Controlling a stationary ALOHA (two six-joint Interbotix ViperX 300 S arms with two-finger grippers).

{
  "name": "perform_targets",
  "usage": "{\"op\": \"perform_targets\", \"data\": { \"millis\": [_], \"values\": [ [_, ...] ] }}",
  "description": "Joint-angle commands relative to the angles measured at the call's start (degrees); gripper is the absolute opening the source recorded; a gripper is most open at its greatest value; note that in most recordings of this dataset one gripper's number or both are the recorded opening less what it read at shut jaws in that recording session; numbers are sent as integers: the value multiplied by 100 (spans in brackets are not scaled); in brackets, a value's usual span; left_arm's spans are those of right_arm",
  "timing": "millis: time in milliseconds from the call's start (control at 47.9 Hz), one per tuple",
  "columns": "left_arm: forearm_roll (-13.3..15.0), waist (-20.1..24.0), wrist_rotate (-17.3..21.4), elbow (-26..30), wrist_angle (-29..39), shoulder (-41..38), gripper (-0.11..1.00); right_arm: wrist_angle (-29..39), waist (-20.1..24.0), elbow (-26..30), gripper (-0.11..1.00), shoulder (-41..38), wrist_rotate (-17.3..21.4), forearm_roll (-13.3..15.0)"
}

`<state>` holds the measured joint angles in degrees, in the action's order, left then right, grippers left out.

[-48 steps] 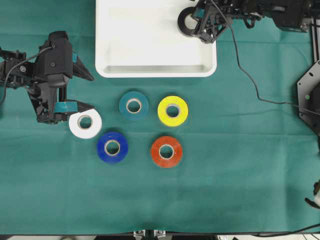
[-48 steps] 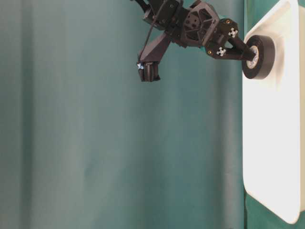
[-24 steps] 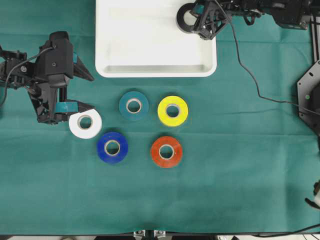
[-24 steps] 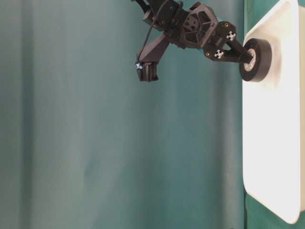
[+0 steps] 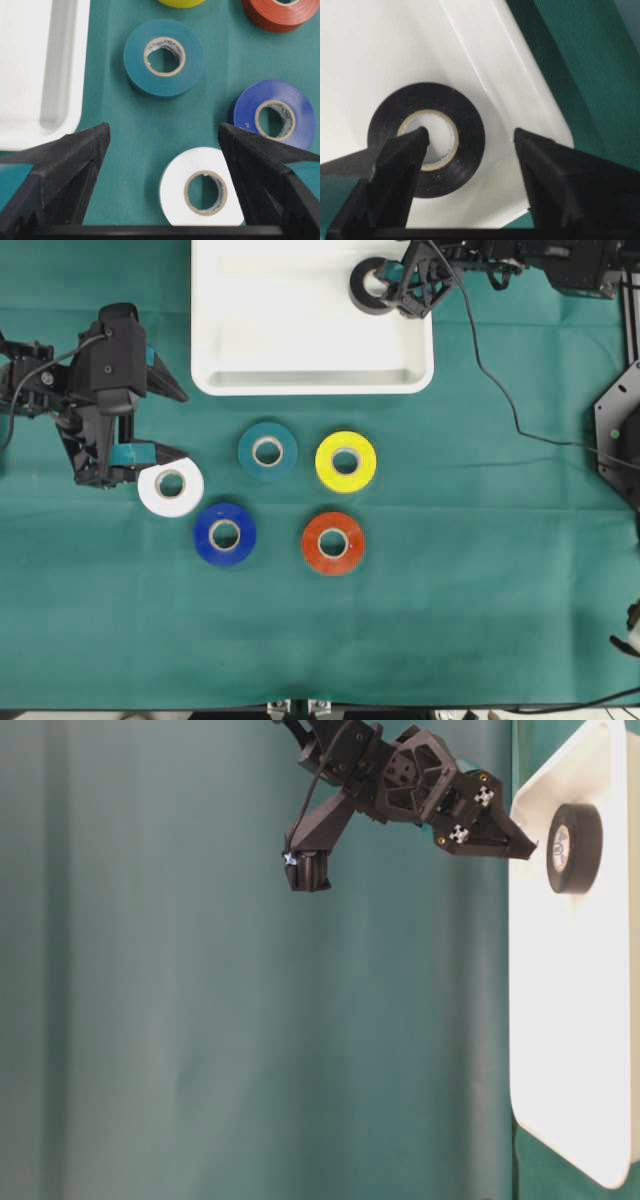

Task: Put the tape alternately from left to right into the white case.
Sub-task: 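Lower the black roll into the tray, open right gripper, withdraw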

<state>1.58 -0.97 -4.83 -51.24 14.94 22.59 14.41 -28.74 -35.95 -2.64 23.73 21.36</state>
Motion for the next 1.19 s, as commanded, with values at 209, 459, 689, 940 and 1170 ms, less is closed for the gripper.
{"op": "perform_targets", "data": {
  "millis": [209,459,689,940,1170],
  "values": [
    [9,-18,0,70,-35,35,54,-9,26,79,72,290,18,35],
    [9,-18,0,53,-44,35,54,-53,369,-149,72,738,26,35],
    [9,-18,0,53,-44,35,54,-70,984,-413,72,1230,44,35],
    [9,-18,0,44,-35,35,55,-308,1740,-694,72,1644,62,9],
    [9,-18,-9,44,-44,35,54,-686,2241,-932,72,1819,70,-9]
  ]
}}
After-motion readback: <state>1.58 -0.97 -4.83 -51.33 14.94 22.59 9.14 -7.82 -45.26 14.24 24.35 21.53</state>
